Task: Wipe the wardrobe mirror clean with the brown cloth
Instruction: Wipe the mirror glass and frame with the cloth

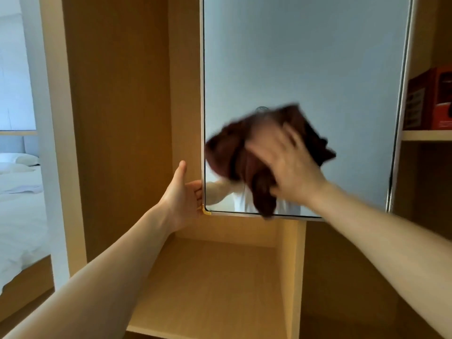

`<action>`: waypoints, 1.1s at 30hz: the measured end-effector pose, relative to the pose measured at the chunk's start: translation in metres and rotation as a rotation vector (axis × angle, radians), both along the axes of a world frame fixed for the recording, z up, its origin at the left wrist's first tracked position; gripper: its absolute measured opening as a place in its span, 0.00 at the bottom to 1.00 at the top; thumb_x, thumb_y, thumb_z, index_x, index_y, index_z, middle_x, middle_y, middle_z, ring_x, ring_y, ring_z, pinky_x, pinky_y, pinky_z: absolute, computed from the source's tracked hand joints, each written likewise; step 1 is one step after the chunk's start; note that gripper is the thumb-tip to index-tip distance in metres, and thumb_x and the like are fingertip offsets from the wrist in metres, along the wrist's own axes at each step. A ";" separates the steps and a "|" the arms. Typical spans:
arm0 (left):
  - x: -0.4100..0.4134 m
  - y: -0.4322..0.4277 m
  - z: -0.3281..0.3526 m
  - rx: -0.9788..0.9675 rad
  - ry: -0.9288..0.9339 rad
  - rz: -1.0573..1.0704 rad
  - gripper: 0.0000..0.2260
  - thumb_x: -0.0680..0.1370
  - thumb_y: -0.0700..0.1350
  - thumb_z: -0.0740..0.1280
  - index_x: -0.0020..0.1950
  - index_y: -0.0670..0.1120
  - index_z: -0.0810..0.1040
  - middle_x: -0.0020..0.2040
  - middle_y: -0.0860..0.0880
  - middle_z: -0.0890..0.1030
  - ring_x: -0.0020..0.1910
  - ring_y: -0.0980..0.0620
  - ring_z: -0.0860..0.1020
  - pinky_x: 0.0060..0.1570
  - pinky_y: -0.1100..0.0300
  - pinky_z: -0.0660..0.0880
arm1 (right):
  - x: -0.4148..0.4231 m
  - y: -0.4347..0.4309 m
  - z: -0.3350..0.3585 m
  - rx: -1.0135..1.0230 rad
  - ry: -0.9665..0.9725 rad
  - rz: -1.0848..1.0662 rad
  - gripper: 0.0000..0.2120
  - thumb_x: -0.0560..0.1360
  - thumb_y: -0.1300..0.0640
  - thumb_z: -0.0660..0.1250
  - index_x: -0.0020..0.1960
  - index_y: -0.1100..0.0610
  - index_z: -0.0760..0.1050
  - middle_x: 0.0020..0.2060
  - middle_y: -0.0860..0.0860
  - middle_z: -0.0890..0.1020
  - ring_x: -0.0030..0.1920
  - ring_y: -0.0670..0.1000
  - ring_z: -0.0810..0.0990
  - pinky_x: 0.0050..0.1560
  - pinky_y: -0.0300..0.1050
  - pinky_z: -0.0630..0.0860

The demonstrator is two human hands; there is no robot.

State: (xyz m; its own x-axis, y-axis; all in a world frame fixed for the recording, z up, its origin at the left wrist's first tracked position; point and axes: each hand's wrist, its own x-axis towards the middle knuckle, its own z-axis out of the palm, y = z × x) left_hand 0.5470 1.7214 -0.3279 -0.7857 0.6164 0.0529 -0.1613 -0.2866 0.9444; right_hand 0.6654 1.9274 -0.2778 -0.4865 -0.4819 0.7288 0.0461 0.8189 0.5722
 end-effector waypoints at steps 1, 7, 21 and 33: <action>0.001 0.001 0.000 -0.014 0.010 0.011 0.39 0.75 0.71 0.48 0.67 0.41 0.74 0.63 0.43 0.79 0.63 0.45 0.75 0.69 0.47 0.63 | 0.008 0.008 -0.021 0.107 -0.096 0.000 0.49 0.50 0.49 0.82 0.69 0.59 0.70 0.70 0.61 0.68 0.71 0.65 0.62 0.69 0.65 0.54; 0.008 0.008 0.008 -0.144 0.094 0.159 0.38 0.76 0.69 0.53 0.71 0.39 0.68 0.68 0.40 0.73 0.68 0.43 0.69 0.71 0.50 0.62 | 0.042 0.067 -0.013 0.214 -0.097 -0.021 0.42 0.57 0.52 0.79 0.68 0.56 0.68 0.67 0.60 0.72 0.69 0.65 0.66 0.66 0.67 0.60; 0.111 0.094 0.081 -0.017 1.078 0.631 0.18 0.72 0.50 0.70 0.60 0.48 0.74 0.56 0.52 0.73 0.52 0.64 0.75 0.51 0.72 0.72 | 0.101 0.062 0.075 -0.931 0.165 0.315 0.07 0.70 0.56 0.73 0.44 0.56 0.78 0.43 0.49 0.80 0.51 0.47 0.79 0.51 0.41 0.75; 0.160 0.121 0.133 0.098 0.657 0.218 0.04 0.75 0.45 0.71 0.48 0.47 0.81 0.41 0.48 0.85 0.39 0.52 0.84 0.40 0.60 0.81 | 0.143 0.047 0.102 -1.544 -0.603 1.082 0.12 0.79 0.57 0.59 0.58 0.58 0.77 0.52 0.54 0.83 0.52 0.51 0.82 0.48 0.42 0.80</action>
State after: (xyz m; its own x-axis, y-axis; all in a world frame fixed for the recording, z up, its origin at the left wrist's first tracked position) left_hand 0.7068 1.8419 -0.1944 -0.6773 0.4168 0.6063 0.5048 -0.3362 0.7950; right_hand 0.8083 1.9748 -0.1755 -0.7764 0.0753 0.6257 -0.6189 0.0959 -0.7796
